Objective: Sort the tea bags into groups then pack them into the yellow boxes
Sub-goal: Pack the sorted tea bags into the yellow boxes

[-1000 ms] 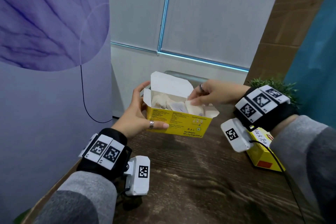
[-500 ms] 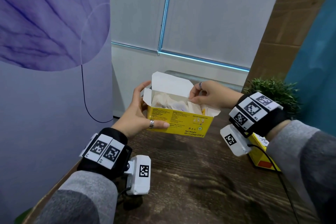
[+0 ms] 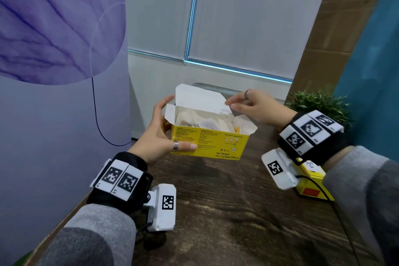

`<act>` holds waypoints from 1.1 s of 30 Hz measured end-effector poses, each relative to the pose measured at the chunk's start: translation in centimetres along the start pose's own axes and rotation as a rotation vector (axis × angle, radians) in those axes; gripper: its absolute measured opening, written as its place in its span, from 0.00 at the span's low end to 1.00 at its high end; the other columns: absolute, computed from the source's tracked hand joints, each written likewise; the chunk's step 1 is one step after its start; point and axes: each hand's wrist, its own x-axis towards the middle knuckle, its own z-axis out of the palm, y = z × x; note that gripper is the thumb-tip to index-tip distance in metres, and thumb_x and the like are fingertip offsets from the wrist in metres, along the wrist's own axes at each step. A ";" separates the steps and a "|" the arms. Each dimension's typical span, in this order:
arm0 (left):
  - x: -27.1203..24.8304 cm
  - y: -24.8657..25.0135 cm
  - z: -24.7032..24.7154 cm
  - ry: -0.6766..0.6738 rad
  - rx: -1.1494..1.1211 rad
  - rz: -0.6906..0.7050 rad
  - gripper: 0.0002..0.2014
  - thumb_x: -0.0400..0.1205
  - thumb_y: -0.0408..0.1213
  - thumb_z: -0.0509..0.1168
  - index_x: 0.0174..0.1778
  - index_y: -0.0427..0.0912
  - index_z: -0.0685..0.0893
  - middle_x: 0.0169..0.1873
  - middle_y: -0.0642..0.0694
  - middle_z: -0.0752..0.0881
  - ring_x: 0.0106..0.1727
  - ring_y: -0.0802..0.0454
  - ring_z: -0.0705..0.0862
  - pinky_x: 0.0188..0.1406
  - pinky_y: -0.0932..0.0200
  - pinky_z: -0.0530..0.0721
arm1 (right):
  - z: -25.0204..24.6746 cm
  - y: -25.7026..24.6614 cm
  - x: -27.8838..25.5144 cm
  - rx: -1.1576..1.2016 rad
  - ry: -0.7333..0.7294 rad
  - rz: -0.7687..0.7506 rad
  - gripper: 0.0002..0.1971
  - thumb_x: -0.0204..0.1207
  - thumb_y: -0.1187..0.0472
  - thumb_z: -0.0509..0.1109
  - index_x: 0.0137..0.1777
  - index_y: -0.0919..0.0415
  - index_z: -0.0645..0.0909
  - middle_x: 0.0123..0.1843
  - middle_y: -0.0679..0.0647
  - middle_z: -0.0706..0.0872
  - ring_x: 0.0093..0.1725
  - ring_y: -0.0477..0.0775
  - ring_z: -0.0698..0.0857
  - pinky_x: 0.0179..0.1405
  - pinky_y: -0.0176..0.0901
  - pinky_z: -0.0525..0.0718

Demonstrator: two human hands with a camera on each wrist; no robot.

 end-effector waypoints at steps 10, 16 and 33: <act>0.1 -0.2 1.0 0.035 0.015 -0.050 0.63 0.40 0.48 0.87 0.67 0.75 0.56 0.58 0.54 0.81 0.59 0.49 0.86 0.61 0.44 0.82 | 2.2 2.6 -7.0 1.108 -0.182 0.249 0.10 0.83 0.60 0.59 0.60 0.59 0.77 0.33 0.49 0.82 0.27 0.44 0.75 0.28 0.38 0.77; 0.3 0.0 3.3 -0.050 0.199 -0.107 0.57 0.59 0.32 0.83 0.76 0.61 0.53 0.68 0.56 0.75 0.67 0.56 0.78 0.66 0.56 0.79 | 3.1 3.0 -8.7 1.113 0.000 0.249 0.13 0.82 0.70 0.52 0.51 0.60 0.77 0.23 0.45 0.76 0.23 0.43 0.69 0.24 0.36 0.74; 1.5 -2.2 6.4 -0.183 0.476 -0.656 0.29 0.82 0.56 0.57 0.77 0.47 0.68 0.68 0.42 0.78 0.58 0.45 0.77 0.60 0.52 0.72 | 5.5 6.5 -10.0 0.899 -0.191 0.464 0.21 0.85 0.52 0.55 0.37 0.68 0.72 0.25 0.54 0.68 0.22 0.49 0.71 0.23 0.42 0.81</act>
